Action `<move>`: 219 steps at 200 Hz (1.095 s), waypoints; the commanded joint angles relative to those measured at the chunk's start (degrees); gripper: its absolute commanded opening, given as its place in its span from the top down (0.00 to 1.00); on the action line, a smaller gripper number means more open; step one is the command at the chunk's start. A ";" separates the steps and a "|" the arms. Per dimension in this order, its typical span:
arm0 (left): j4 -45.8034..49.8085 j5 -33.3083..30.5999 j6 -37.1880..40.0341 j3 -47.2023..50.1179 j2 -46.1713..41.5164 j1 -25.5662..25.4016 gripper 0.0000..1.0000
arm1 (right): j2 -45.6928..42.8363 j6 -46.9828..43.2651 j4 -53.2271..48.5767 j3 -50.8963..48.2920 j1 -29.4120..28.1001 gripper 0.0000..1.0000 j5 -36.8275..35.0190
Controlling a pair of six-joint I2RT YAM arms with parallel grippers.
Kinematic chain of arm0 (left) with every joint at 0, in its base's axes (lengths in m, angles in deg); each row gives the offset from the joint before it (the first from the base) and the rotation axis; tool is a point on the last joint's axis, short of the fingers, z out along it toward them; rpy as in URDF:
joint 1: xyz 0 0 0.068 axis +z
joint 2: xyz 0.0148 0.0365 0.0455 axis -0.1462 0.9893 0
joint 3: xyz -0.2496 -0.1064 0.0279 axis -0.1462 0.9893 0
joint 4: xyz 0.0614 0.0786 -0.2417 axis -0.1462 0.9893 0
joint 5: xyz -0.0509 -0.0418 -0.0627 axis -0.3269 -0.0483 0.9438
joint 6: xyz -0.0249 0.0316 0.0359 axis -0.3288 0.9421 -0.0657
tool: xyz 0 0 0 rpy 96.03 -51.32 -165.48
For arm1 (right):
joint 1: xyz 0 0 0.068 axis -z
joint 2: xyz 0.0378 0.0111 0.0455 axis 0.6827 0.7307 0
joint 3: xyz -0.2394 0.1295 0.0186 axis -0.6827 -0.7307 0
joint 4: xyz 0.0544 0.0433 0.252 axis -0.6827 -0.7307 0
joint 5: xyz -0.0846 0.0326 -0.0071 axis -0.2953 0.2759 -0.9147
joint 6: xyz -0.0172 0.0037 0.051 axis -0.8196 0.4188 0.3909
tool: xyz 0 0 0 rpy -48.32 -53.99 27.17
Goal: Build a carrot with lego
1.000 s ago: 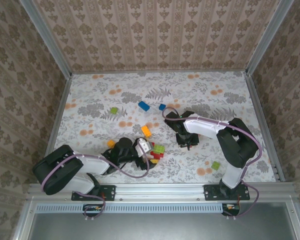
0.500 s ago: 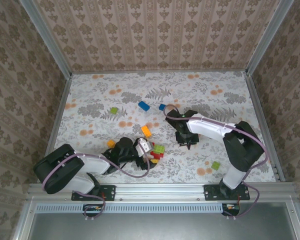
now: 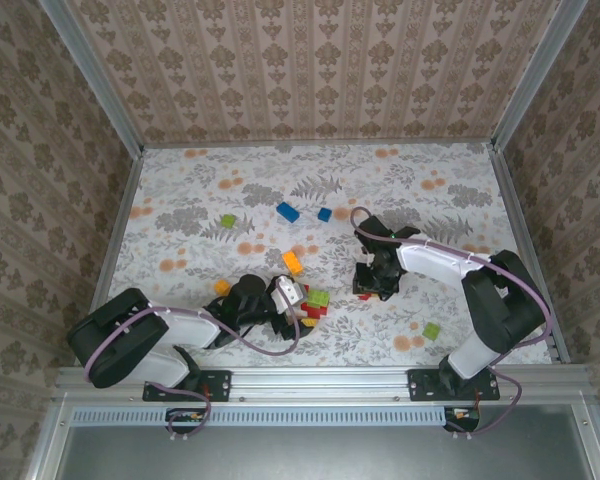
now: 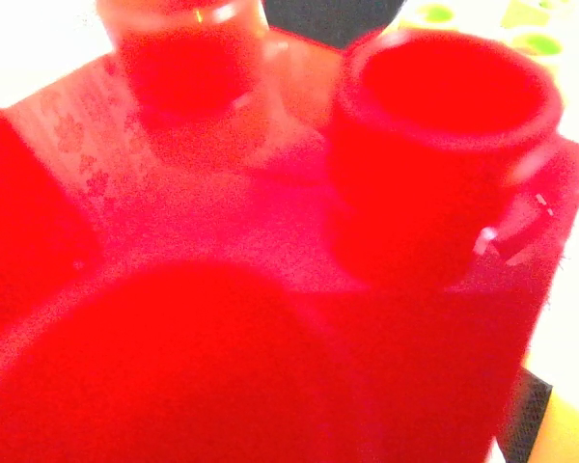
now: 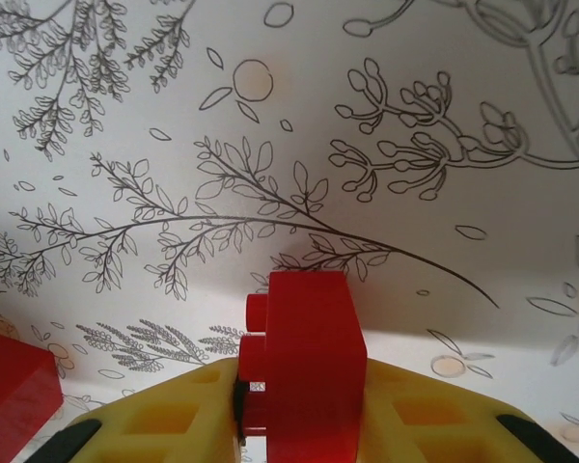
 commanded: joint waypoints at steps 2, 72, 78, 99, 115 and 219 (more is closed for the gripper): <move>-0.17 1.08 0.65 -1.30 0.31 0.08 0.02 | 0.08 -0.73 4.59 -2.95 2.30 0.68 6.68; 0.17 0.82 0.76 -1.71 0.80 0.13 0.02 | -0.27 -3.86 2.02 -4.95 5.88 0.60 4.75; 0.24 0.79 0.70 -1.70 0.75 0.08 0.03 | -0.63 -4.10 1.79 -5.12 6.26 0.59 4.76; 0.35 0.81 0.71 -1.90 0.98 0.10 0.03 | -1.76 -4.82 0.57 -4.84 6.85 0.56 4.66; 0.37 0.81 0.69 -2.01 1.15 0.10 0.03 | -2.83 -5.27 -1.69 -3.61 6.87 0.55 3.40; 0.53 1.16 0.69 -2.05 1.24 0.06 0.03 | -1.17 -3.07 -23.66 12.91 -2.73 0.49 -19.77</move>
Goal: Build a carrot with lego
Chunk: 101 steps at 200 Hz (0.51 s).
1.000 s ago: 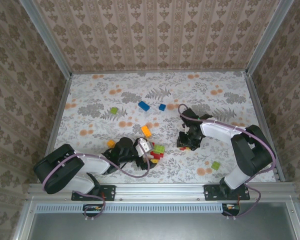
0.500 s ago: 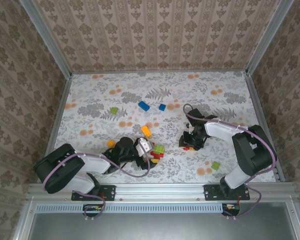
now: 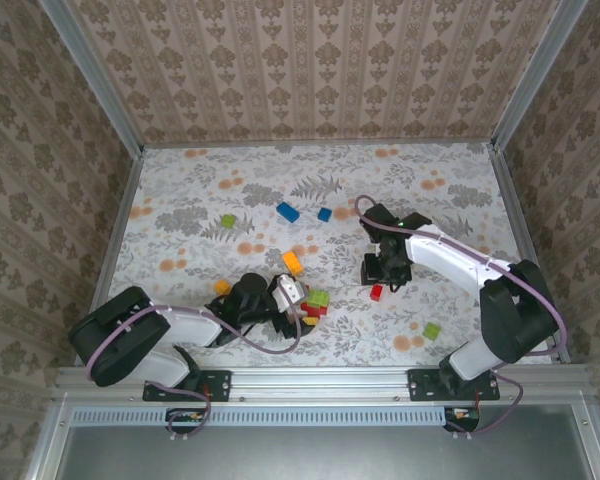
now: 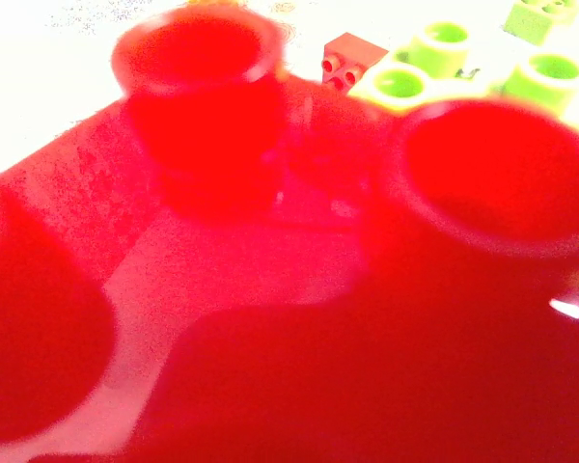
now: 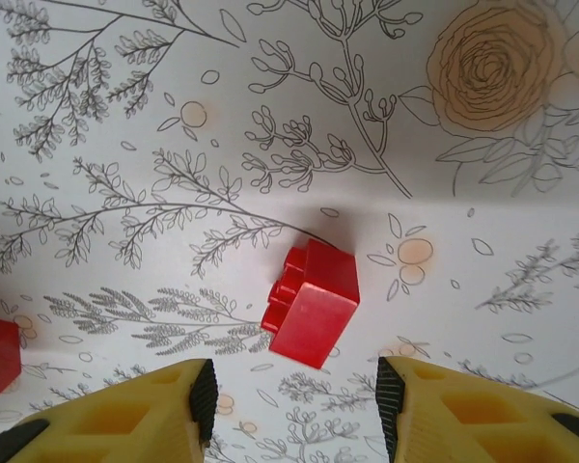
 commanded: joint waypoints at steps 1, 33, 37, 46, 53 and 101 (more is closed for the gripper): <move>0.31 1.17 0.73 -1.14 0.52 0.05 0.03 | 2.65 2.19 -8.71 4.00 -2.07 0.49 -8.39; 0.41 1.25 0.65 -1.07 0.34 0.13 0.03 | 6.03 7.35 -14.05 7.54 -3.28 0.51 -12.14; 0.39 1.25 0.69 -1.07 0.35 0.05 0.03 | 6.43 8.24 -14.64 8.00 -3.62 0.50 -12.51; 0.39 1.25 0.63 -1.07 0.34 0.10 0.03 | 7.36 10.26 -15.81 8.72 -4.40 0.49 -13.44; 0.31 1.25 0.76 -1.07 0.32 0.11 0.03 | 7.97 11.39 -16.05 9.03 -5.16 0.47 -13.80; 0.20 1.34 0.71 -1.03 0.61 0.03 0.03 | 13.62 15.82 -15.38 11.85 -9.54 0.40 -13.07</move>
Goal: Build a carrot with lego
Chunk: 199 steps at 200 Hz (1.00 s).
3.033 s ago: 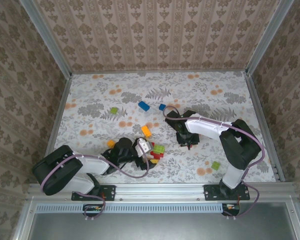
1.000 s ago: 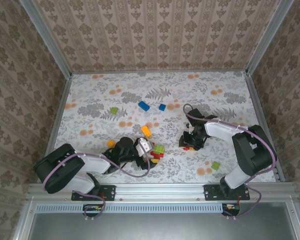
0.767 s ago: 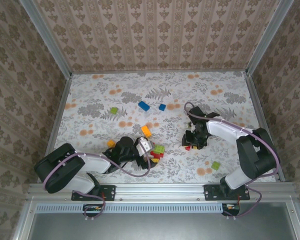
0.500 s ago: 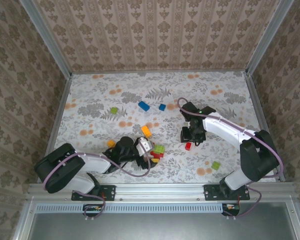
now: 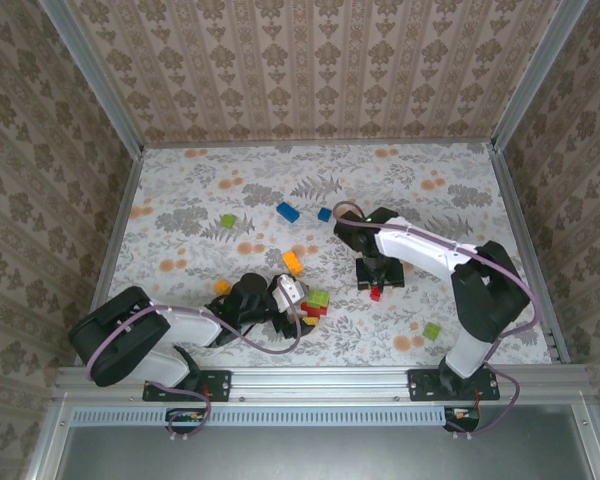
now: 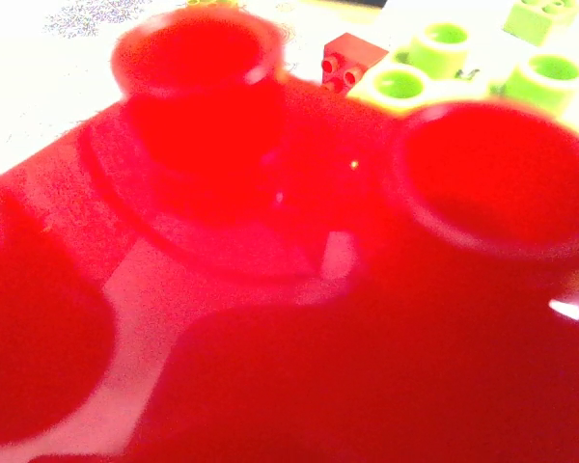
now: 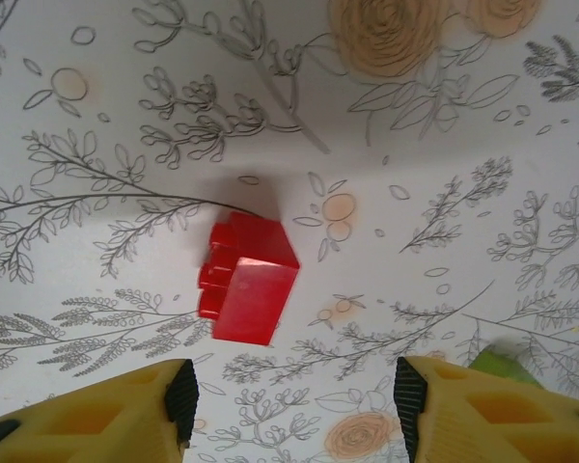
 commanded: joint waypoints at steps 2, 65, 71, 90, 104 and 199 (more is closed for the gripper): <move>0.20 1.32 0.70 -0.97 0.61 -0.02 0.03 | 3.03 4.44 -2.86 2.80 -1.91 0.40 -1.97; 0.14 1.32 0.78 -0.96 0.57 -0.08 0.03 | 6.50 5.44 -2.42 4.16 -2.20 0.41 -2.93; 0.11 1.30 0.79 -0.98 0.59 -0.05 0.03 | 6.70 5.51 -2.40 4.16 -2.21 0.41 -3.00; 0.14 1.23 0.78 -0.96 0.60 -0.08 0.03 | 7.46 5.47 -2.31 4.09 -2.10 0.41 -2.99; 0.11 1.28 0.78 -1.05 0.69 -0.20 0.03 | 7.89 5.54 -2.33 3.90 -2.07 0.40 -2.90; 0.20 1.14 1.03 -1.20 1.23 -0.39 0.03 | 10.00 5.75 -0.40 1.99 -1.77 0.42 -1.88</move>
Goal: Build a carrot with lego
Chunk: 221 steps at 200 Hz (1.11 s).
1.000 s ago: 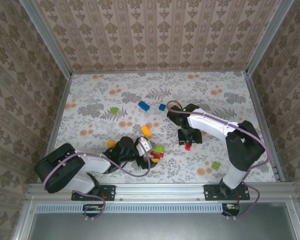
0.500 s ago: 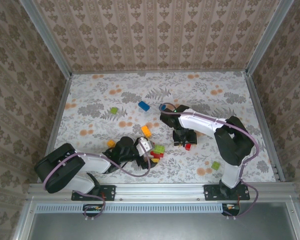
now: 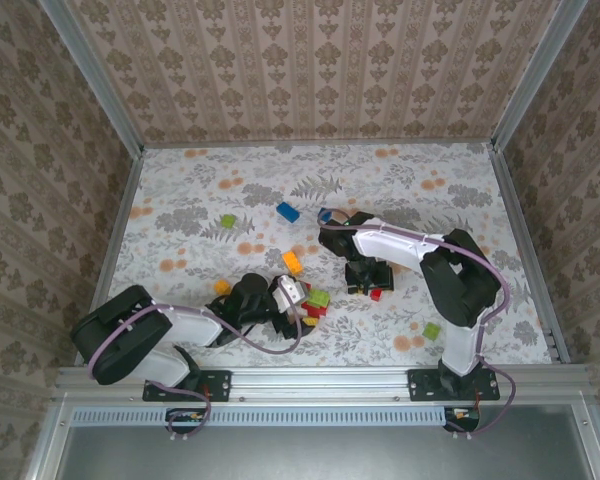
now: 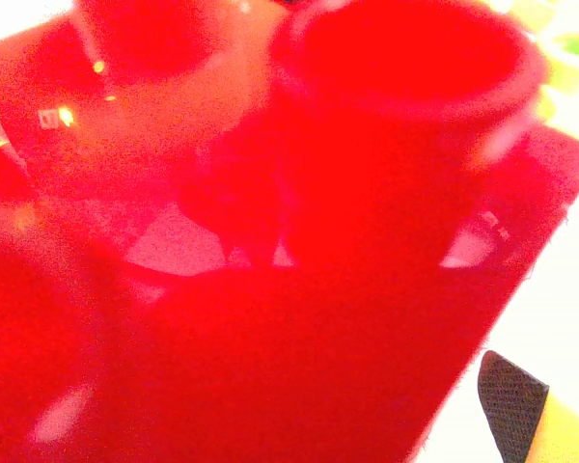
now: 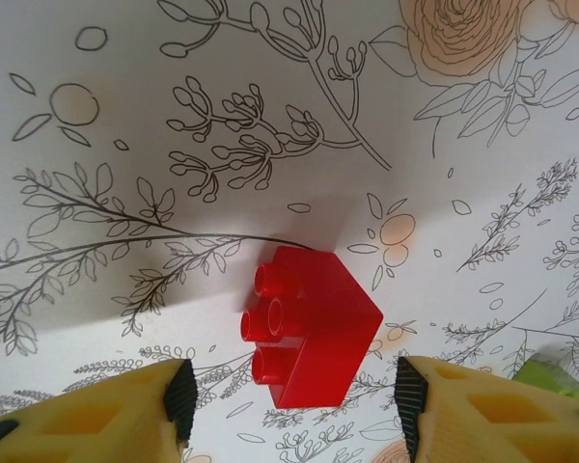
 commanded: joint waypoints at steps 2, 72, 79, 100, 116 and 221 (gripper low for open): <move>0.17 1.17 1.04 -1.18 0.48 -0.35 0.03 | 1.45 1.06 -0.34 -0.96 0.42 0.42 -0.41; 0.19 1.05 1.12 -1.17 0.57 -0.41 0.03 | 1.33 0.87 1.07 -2.73 1.06 0.55 -0.14; 0.24 1.00 1.05 -1.24 0.57 -0.41 0.03 | 1.33 0.87 1.16 -2.74 1.14 0.57 -0.14; 0.19 0.99 1.06 -1.21 0.53 -0.39 0.03 | 0.94 0.79 1.38 -2.83 1.15 0.62 -0.31; 0.17 0.90 1.04 -1.20 0.57 -0.43 0.03 | 0.16 0.63 1.47 -2.92 1.23 0.65 -0.58; 0.03 1.00 1.08 -1.05 0.14 -0.52 0.03 | -12.80 -8.45 14.05 -11.71 7.75 0.72 16.15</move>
